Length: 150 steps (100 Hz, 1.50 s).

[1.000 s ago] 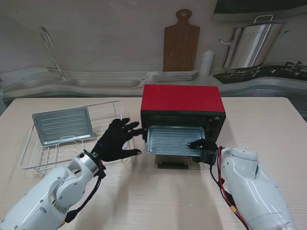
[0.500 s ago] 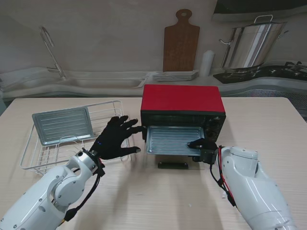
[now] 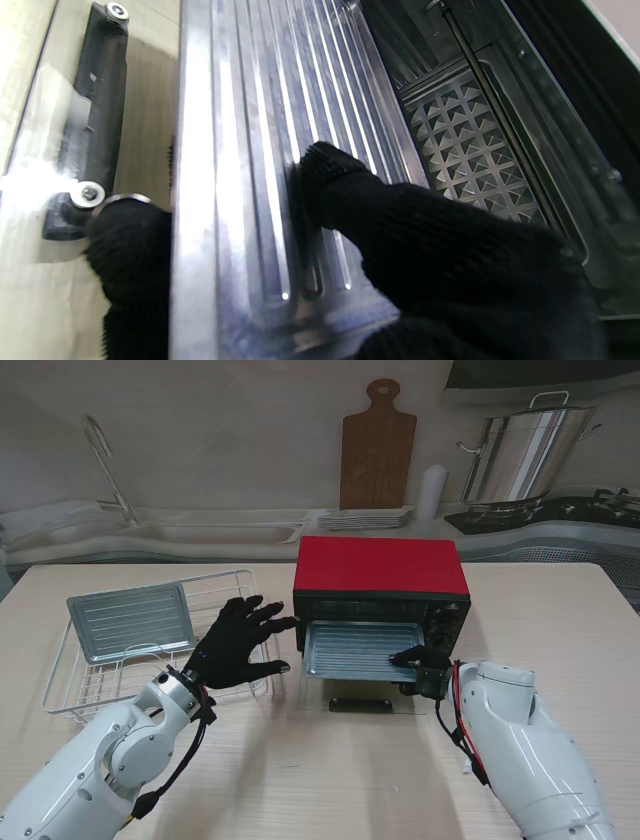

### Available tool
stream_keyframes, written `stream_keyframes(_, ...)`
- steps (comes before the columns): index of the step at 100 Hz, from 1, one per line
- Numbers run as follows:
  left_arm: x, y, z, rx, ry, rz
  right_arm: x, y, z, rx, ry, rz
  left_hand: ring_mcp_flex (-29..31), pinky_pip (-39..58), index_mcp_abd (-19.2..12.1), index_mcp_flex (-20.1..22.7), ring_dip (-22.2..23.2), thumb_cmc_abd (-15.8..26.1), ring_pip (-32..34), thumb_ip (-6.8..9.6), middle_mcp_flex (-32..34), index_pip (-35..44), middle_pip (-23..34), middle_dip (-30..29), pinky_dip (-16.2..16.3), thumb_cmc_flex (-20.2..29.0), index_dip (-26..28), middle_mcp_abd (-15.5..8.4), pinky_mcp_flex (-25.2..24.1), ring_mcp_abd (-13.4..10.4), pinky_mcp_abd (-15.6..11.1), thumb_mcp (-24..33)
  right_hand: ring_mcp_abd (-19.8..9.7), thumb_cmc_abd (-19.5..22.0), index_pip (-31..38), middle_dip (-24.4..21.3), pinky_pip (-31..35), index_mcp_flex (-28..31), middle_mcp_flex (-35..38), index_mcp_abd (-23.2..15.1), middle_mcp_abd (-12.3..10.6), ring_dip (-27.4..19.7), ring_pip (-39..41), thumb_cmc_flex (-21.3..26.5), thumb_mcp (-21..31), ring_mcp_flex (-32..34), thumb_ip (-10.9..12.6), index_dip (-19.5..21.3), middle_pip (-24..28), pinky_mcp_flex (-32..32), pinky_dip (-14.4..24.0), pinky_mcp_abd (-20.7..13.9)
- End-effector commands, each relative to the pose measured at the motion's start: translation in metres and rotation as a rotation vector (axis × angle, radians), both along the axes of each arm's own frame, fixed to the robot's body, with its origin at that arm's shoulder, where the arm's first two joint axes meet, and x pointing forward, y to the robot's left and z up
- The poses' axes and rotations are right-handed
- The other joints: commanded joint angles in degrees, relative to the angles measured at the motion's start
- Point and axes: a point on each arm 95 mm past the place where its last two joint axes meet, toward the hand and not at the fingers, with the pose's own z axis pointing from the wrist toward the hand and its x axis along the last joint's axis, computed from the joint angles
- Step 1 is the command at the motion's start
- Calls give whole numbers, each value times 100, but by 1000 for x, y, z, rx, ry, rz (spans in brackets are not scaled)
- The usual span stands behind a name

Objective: Slide the trays into the oven

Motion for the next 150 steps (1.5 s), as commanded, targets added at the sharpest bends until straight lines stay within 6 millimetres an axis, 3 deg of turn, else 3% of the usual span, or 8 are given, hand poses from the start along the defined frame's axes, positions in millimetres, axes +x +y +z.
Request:
stream_keyframes(1,-2,-4,1,1,6,-7,1,9,-1,26,2,15,-199,-260,-166,-232,-93,227,-56,-3,-205,17,-17,-97,-86,-58,-115,-82,-106,-151,-169,-156,357,452,945,1,370,342,-98,-652,115,229,527,553,498,465,36,379,193,292,56,-682)
stream_keyframes(118,-4,-5,-1,6,12,-13,13,11,-6,4,-26,-7,-234,-261,-152,-268,-102,231,-63,-7,-248,-5,-21,-105,-120,-70,-136,-79,-131,-164,-177,-172,346,453,943,-24,365,318,-115,-644,116,219,521,553,494,479,34,393,200,308,55,-682)
stream_keyframes(150,-4,-4,-2,3,10,-11,16,11,-2,5,-23,-25,-237,-259,-152,-266,-104,230,-64,-7,-245,-8,-19,-105,-124,-72,-139,-75,-128,-165,-179,-176,333,469,804,-110,343,160,-130,-553,181,196,496,538,484,532,44,217,154,385,28,-668)
